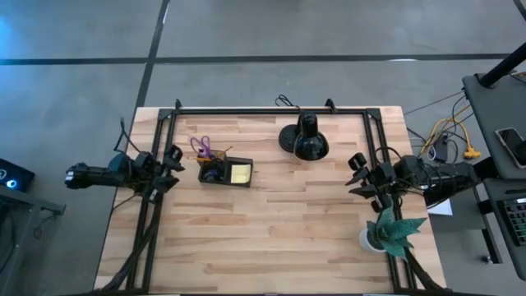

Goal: Pick and place office supplies into organizer
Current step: Return to Home Position

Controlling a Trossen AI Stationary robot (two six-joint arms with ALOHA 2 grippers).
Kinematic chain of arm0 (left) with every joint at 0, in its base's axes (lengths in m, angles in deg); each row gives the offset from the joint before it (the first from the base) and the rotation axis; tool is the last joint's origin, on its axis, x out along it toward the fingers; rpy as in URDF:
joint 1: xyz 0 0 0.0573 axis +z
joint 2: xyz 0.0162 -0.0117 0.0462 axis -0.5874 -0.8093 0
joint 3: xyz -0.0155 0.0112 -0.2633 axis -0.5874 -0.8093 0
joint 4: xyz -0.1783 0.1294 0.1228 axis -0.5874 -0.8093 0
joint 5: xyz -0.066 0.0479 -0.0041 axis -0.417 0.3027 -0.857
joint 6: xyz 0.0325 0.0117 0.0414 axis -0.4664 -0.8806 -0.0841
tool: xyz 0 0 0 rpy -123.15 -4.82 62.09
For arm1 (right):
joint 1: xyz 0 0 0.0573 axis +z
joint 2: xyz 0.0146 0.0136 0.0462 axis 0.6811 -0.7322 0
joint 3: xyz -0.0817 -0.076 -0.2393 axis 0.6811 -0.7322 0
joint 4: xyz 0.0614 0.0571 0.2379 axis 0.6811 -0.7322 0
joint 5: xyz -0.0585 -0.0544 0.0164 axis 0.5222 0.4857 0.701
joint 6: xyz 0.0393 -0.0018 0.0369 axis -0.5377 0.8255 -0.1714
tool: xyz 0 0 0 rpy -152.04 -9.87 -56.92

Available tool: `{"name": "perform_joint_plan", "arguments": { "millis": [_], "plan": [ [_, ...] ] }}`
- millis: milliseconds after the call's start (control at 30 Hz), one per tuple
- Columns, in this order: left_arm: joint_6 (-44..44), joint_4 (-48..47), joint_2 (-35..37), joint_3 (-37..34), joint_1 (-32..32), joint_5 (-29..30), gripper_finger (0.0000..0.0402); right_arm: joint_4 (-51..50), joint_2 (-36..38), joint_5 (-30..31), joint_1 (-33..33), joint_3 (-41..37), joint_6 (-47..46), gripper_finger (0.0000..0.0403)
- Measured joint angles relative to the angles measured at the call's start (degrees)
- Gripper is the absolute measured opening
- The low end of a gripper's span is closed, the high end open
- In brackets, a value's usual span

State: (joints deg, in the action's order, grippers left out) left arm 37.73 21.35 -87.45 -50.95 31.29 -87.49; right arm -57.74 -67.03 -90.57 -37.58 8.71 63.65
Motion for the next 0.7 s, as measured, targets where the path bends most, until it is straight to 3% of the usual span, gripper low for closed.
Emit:
{"name": "perform_joint_plan", "arguments": {
  "millis": [200, 367, 700],
  "plan": [
    [0.00, 2.33, 0.01, -0.09, 0.23, 0.01, 0.0148, 0.00, 0.02, 0.00, -0.01, 0.00, 0.00, 0.0091],
    [0.02, -13.02, 0.05, -0.09, 0.23, -0.01, 0.0148, 0.01, 0.04, 0.00, -0.01, 0.00, 0.00, 0.0091],
    [0.00, -27.89, 0.05, -0.07, 0.23, 0.00, 0.0148, 0.02, 0.04, 0.00, 0.00, 0.00, 0.00, 0.0091]
  ]
}}
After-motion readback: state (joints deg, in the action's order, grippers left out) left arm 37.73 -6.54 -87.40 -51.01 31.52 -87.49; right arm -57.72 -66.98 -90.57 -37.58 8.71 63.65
